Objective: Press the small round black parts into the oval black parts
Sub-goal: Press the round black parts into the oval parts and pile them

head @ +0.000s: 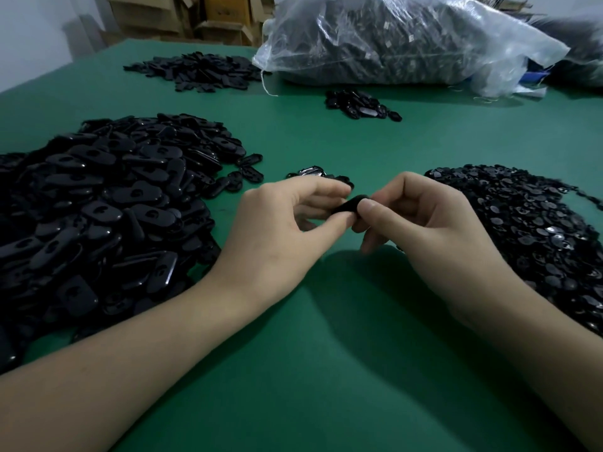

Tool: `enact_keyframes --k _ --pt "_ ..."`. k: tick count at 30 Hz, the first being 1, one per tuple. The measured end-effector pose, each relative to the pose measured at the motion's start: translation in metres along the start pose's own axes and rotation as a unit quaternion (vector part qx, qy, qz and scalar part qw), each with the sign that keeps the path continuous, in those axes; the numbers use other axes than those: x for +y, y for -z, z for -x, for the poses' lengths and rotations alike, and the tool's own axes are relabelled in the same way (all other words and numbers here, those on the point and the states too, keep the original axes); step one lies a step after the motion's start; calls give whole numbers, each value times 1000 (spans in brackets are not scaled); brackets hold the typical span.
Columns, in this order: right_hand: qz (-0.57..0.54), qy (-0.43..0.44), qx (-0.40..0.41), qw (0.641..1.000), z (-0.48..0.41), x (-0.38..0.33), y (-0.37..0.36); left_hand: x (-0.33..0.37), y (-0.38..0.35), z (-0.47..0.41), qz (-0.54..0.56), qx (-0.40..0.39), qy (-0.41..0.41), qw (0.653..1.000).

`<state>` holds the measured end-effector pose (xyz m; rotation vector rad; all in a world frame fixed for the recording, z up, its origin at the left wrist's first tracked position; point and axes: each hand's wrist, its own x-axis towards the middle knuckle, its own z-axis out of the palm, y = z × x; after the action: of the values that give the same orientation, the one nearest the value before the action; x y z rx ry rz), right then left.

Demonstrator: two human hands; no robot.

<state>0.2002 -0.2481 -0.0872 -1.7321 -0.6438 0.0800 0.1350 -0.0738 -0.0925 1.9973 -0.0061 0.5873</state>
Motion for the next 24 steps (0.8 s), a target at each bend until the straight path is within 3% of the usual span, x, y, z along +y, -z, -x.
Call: enact_keyframes --k 5,9,12,16,20,22,24 --pt "137 11 45 990 -11 2 -5 0 11 -13 -51 34 38 997" --pt "159 -17 41 986 -28 -1 -11 6 31 -33 -146 -77 90 982" --pt "161 -62 37 984 -47 0 -10 10 53 -45 -278 -94 72 953" --pt "238 -61 62 967 -66 5 -15 -1 79 -53 -516 -113 55 847" --pt "204 -71 84 973 -69 4 -13 -12 86 -53 -661 -141 47 736" --pt "198 -62 91 974 -64 -2 -6 -13 87 -54 -705 -103 9 701" --pt "229 -42 88 968 -56 -8 6 -12 89 -56 -719 -79 0 690"
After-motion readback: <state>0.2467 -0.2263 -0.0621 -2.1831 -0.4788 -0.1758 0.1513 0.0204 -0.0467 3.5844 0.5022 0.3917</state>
